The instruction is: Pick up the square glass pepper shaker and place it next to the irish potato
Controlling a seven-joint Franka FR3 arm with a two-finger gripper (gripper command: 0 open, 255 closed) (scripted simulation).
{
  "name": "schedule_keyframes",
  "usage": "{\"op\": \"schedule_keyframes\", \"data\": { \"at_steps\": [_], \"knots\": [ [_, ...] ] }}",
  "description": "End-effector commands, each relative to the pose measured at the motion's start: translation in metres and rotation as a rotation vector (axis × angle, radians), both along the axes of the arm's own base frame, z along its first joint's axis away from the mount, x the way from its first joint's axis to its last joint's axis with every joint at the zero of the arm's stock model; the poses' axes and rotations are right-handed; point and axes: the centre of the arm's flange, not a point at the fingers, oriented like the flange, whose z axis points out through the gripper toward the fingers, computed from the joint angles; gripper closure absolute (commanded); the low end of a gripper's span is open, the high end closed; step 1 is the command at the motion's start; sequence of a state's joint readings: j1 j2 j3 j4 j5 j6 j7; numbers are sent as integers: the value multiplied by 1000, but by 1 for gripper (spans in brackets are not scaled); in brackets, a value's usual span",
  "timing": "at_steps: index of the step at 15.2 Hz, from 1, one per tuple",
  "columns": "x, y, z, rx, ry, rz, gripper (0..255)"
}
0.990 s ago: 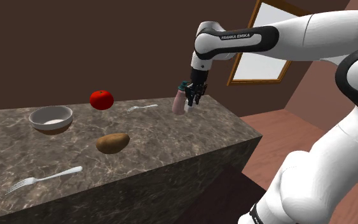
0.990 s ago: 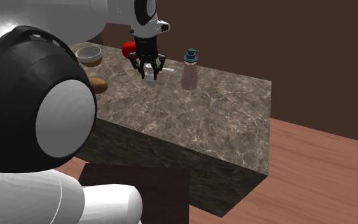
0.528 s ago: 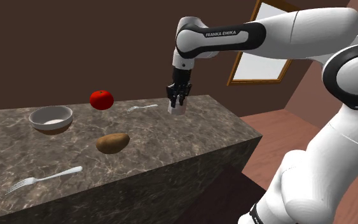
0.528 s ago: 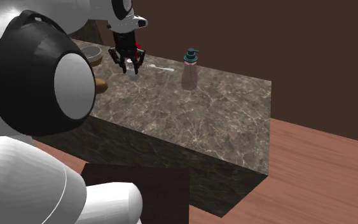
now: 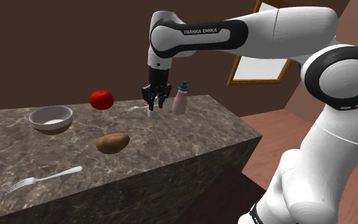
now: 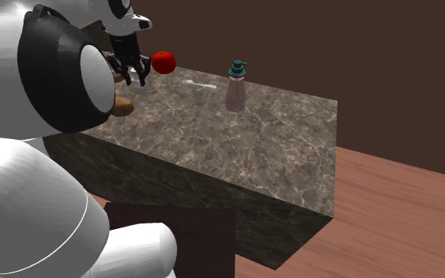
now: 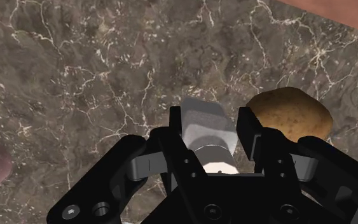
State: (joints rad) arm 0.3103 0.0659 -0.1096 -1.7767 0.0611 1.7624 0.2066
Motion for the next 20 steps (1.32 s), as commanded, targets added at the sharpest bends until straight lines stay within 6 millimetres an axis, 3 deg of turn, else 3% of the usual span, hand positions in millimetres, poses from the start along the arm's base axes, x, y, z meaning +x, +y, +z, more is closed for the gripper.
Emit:
{"op": "schedule_keyframes", "data": {
  "at_steps": [1,20],
  "knots": [
    [10,34,2,0,0,-1,255],
    [10,34,-98,0,0,-1,255]
  ]
}}
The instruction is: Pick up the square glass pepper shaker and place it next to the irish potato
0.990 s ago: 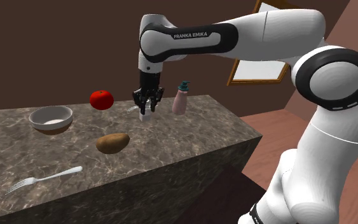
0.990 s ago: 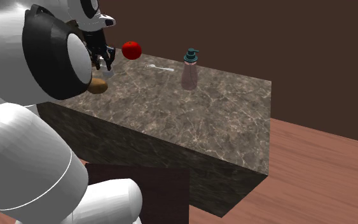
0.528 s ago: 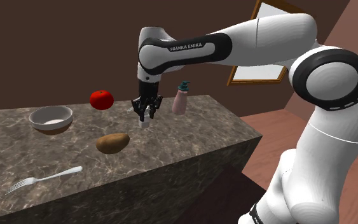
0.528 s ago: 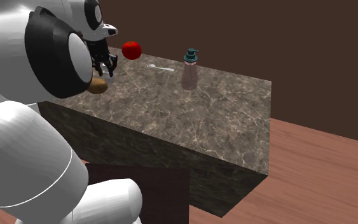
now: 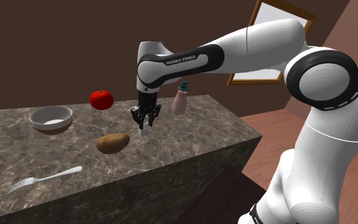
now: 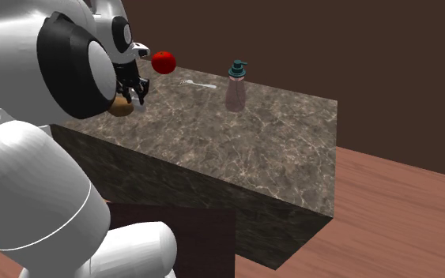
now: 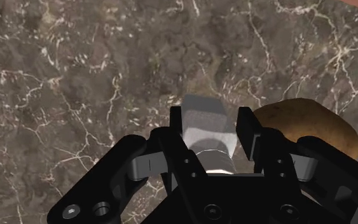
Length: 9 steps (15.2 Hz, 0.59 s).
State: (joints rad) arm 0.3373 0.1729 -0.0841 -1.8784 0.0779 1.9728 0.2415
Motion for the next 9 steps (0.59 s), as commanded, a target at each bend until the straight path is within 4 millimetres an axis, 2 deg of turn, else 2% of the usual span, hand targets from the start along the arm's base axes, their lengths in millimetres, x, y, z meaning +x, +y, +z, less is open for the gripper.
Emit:
{"op": "schedule_keyframes", "data": {
  "at_steps": [1,9],
  "knots": [
    [-1,0,-10,0,0,0,255],
    [-1,0,-52,0,0,0,255]
  ]
}}
